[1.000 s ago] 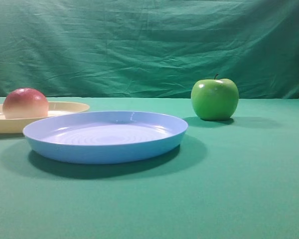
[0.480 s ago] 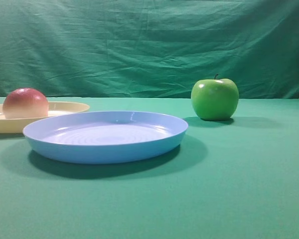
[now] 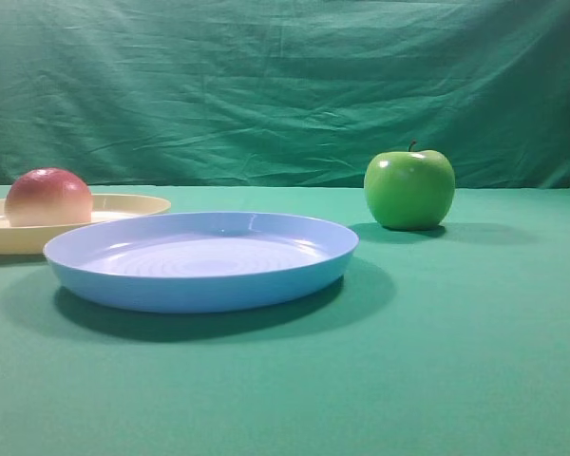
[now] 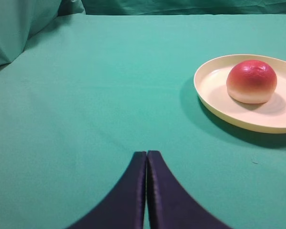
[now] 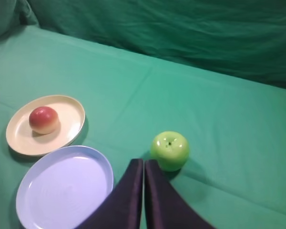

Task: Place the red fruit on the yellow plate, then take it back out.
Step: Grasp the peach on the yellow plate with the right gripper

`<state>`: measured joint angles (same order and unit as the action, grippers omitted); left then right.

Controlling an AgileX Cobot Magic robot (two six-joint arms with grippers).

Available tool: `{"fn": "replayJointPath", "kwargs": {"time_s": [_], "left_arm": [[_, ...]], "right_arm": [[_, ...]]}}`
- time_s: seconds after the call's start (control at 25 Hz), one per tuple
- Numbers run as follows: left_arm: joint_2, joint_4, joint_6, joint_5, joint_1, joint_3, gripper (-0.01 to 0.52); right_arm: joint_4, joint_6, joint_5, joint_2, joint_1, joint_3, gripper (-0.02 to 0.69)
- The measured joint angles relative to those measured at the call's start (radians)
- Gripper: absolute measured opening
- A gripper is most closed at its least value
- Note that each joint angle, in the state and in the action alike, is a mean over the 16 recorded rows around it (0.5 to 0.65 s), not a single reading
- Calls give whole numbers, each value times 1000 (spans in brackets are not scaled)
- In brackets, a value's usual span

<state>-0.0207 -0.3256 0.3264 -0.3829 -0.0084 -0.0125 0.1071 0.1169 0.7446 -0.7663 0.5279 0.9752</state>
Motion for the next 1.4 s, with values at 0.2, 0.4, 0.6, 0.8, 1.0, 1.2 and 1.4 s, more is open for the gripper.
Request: {"fn": "replayJointPath", "kwargs": {"time_s": [0.2, 0.4, 0.6, 0.8, 1.0, 1.2, 1.4], "left_arm": [[0, 0, 0, 0, 0, 0, 0], [0, 0, 0, 0, 0, 0, 0], [0, 0, 0, 0, 0, 0, 0], [0, 0, 0, 0, 0, 0, 0], [0, 0, 0, 0, 0, 0, 0], [0, 0, 0, 0, 0, 0, 0], [0, 0, 0, 0, 0, 0, 0]], "right_arm": [[16, 18, -106, 163, -111, -180, 0], [2, 19, -224, 328, -246, -382, 0], [-9, 18, -297, 488, -353, -566, 0], [-11, 17, -321, 630, -410, -710, 0], [-12, 17, -321, 723, -433, -820, 0], [-13, 17, -319, 767, -437, -905, 0], [-18, 17, -321, 777, -437, -959, 0]]}}
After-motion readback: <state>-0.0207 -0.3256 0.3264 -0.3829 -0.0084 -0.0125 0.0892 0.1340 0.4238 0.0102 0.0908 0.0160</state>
